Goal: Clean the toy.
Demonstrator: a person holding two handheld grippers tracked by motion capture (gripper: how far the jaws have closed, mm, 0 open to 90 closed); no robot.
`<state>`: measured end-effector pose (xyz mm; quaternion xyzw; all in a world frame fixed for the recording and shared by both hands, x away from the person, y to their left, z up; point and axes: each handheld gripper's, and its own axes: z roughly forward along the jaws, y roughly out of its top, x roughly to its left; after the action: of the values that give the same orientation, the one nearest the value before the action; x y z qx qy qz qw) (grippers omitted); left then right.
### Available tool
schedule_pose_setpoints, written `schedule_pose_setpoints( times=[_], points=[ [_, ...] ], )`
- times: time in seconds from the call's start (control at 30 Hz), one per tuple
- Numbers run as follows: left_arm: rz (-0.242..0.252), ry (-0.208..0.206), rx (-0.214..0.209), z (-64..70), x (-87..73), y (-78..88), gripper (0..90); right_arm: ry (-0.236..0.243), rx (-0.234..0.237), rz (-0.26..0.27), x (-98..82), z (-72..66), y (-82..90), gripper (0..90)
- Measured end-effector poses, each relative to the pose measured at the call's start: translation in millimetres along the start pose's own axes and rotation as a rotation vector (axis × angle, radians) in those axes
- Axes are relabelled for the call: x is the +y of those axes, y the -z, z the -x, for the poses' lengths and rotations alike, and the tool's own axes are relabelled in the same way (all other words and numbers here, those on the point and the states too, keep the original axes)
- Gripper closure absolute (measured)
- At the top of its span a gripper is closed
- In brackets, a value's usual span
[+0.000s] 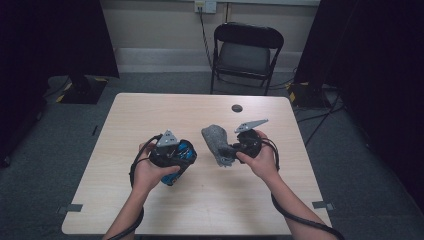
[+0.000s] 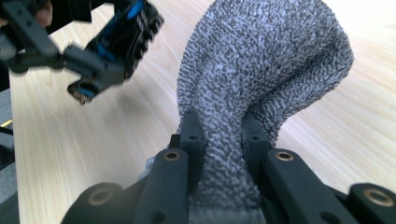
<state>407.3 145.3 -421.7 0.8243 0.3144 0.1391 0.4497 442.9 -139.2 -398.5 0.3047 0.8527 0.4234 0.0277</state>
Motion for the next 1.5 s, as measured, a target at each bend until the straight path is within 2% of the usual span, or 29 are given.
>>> schedule_pose_setpoints(
  times=[0.2,0.5,0.67,0.87,0.97,1.5],
  points=[
    [-0.002,-0.015,-0.012,4.8,2.3,-0.5,25.6,0.004,-0.006,-0.006,13.0,-2.6,-10.4,76.8],
    [-0.006,-0.024,-0.036,11.7,5.0,-2.0,25.6,0.005,0.012,0.013,22.1,-5.4,-19.1,76.8],
    [-0.009,-0.031,-0.041,13.0,5.6,-2.8,25.6,0.028,0.030,0.002,23.2,-10.3,-24.2,76.7],
    [-0.028,-0.030,-0.037,11.0,2.4,-3.9,25.6,0.063,0.074,0.006,24.3,-19.8,-28.0,76.7],
    [-0.034,-0.029,-0.041,10.3,1.2,-4.2,25.6,0.083,0.077,-0.005,25.2,-23.8,-29.0,76.7],
    [-0.040,-0.036,-0.026,8.0,1.2,-1.9,25.6,0.121,0.103,-0.010,21.0,-26.1,-26.3,76.7]
  ],
)
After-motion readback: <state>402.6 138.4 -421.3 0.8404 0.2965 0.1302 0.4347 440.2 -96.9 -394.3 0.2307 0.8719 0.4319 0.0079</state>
